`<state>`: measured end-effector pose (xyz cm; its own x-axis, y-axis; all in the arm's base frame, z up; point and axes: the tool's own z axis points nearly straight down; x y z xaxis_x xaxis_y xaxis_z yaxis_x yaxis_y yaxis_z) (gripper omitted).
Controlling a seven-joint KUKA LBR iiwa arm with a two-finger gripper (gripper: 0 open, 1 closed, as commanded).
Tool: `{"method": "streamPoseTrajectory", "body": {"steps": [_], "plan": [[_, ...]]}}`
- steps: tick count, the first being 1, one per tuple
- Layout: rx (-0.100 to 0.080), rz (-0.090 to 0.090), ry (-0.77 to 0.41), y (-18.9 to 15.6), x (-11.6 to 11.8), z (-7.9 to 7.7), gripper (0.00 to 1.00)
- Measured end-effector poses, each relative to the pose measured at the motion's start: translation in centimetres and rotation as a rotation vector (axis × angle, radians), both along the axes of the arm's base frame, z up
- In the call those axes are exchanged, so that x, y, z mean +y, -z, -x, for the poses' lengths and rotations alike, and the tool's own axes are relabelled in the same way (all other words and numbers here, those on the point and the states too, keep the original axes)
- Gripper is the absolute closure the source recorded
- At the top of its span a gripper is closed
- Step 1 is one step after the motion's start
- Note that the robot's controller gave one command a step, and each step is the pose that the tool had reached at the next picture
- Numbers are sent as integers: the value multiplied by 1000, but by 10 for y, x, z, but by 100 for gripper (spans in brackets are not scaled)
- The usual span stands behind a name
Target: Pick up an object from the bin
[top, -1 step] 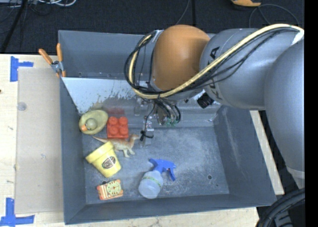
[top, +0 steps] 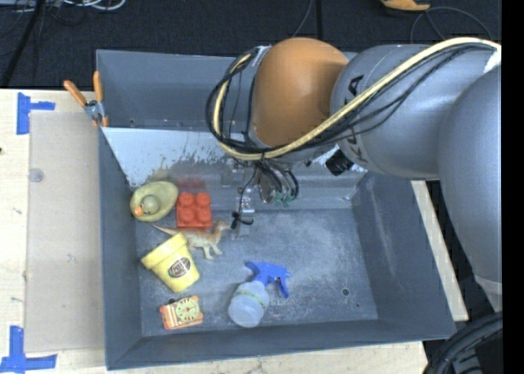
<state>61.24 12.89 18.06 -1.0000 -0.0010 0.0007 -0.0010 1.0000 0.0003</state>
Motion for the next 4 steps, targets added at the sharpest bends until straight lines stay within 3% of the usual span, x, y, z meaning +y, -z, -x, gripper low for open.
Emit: {"method": "streamPoseTrajectory", "body": {"steps": [1,2,3,4], "plan": [[-4,0,-38,10,0,2,0],[1,0,-70,50,-3,9,0],[0,0,-3,83,-2,31,0],[3,0,-41,90,-3,37,0]]}}
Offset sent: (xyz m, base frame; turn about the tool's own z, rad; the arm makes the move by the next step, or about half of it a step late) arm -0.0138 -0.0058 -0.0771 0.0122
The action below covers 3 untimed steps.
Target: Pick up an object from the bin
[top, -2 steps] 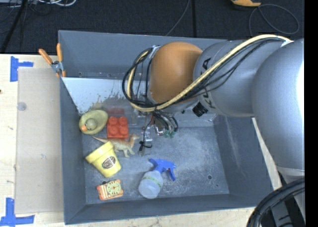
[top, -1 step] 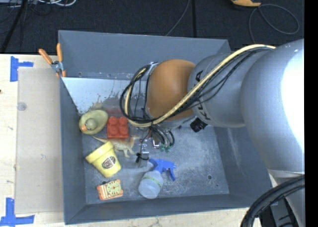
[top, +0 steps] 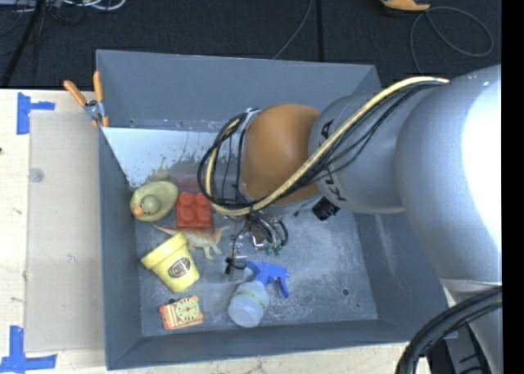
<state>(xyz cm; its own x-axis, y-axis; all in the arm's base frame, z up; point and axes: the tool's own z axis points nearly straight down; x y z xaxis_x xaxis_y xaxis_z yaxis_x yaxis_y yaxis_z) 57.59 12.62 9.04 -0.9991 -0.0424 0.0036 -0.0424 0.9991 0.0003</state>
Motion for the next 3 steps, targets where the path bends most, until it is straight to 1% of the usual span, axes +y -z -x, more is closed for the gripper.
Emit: {"method": "streamPoseTrajectory", "body": {"steps": [1,2,3], "plan": [[-1,3,-188,-26,-35,-18,0],[-5,-5,-244,-36,-10,-14,0],[-2,1,-41,-22,-41,0,0]]}}
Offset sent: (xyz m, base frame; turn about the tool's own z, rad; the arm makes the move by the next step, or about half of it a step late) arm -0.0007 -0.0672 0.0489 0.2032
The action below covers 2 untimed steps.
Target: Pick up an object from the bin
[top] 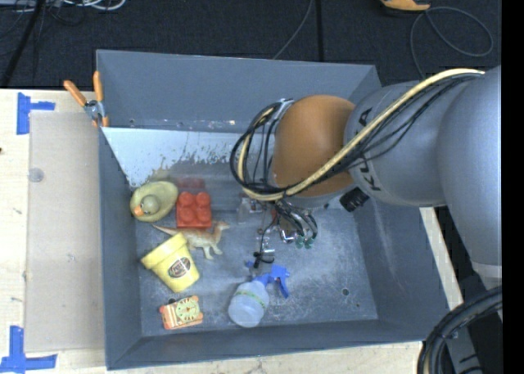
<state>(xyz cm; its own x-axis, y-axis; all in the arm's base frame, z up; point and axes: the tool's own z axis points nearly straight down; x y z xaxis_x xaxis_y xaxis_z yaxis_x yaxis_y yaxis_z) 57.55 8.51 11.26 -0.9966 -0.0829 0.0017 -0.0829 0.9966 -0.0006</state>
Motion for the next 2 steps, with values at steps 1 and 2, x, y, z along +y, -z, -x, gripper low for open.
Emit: {"method": "streamPoseTrajectory", "body": {"steps": [1,2], "plan": [[0,-2,-180,13,-11,5,0],[-5,-2,-391,33,-40,50,0]]}}
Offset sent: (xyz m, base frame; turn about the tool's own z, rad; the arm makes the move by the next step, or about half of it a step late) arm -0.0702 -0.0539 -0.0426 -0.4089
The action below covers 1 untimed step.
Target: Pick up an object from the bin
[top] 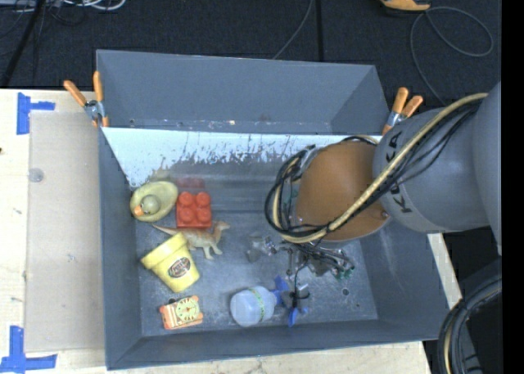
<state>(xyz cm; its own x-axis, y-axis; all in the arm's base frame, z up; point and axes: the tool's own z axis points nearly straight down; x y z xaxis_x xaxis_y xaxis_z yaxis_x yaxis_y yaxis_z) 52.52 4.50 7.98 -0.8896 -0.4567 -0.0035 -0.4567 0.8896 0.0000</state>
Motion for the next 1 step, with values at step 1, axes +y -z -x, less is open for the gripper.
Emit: {"method": "streamPoseTrajectory", "body": {"steps": [1], "plan": [[8,2,-143,5,0,24,100]]}}
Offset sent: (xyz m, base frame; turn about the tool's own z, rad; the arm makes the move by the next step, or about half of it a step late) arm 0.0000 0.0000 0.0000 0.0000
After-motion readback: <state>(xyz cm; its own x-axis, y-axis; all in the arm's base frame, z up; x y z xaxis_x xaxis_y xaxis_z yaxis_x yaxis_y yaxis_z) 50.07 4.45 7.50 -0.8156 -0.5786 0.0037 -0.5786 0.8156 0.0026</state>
